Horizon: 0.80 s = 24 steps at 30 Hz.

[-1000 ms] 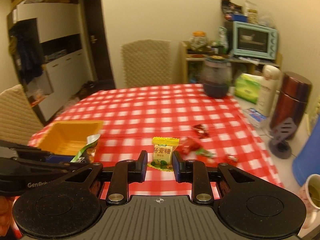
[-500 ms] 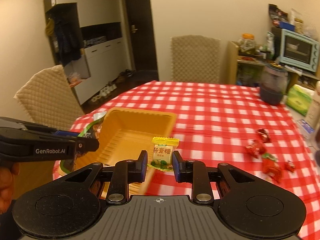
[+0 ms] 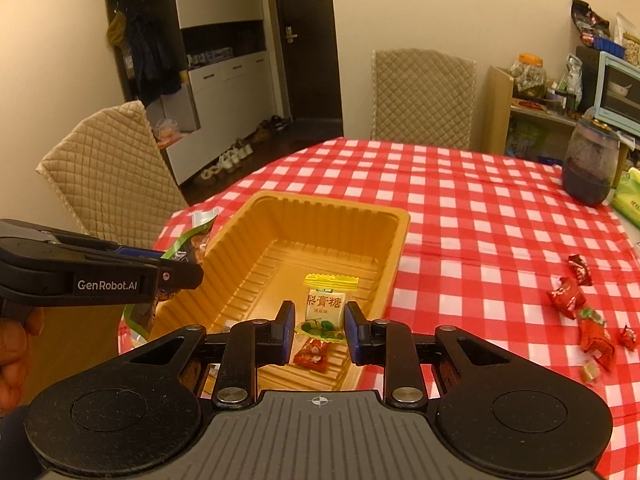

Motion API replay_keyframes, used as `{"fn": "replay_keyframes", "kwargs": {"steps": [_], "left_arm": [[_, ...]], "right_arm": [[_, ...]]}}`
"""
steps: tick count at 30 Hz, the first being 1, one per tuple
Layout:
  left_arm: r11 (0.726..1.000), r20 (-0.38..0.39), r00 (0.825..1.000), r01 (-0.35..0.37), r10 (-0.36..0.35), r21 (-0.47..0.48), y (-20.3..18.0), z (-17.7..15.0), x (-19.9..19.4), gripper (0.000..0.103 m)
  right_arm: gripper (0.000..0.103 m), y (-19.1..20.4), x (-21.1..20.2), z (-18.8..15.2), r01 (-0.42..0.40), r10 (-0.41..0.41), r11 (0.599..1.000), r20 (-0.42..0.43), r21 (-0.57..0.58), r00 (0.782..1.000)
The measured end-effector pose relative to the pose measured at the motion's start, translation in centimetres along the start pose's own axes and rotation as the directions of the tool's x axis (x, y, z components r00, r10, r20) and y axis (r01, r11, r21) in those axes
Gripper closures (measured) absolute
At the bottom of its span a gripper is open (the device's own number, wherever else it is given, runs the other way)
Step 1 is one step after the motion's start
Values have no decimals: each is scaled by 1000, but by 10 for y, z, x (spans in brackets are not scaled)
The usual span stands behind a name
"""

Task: Organize snacks
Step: 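Carry both snacks over the orange tray and open both tools to drop them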

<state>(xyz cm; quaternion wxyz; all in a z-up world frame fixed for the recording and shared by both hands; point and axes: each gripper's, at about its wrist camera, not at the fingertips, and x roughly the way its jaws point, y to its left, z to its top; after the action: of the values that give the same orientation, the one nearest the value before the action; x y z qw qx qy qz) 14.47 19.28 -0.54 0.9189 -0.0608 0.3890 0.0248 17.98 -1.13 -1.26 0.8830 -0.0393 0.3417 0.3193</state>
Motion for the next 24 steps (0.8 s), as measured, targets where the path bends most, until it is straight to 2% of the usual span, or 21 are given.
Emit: {"fn": "replay_keyframes", "kwargs": {"steps": [10, 24], "left_arm": [[999, -42, 999, 2, -3, -33, 12, 1, 32, 78], [995, 1, 1000, -25, 25, -92, 33, -7, 7, 72]], "right_arm": [[76, 0, 31, 1, -1, 1, 1000, -38, 10, 999], [76, 7, 44, -2, -49, 49, 999, -38, 12, 998]]}}
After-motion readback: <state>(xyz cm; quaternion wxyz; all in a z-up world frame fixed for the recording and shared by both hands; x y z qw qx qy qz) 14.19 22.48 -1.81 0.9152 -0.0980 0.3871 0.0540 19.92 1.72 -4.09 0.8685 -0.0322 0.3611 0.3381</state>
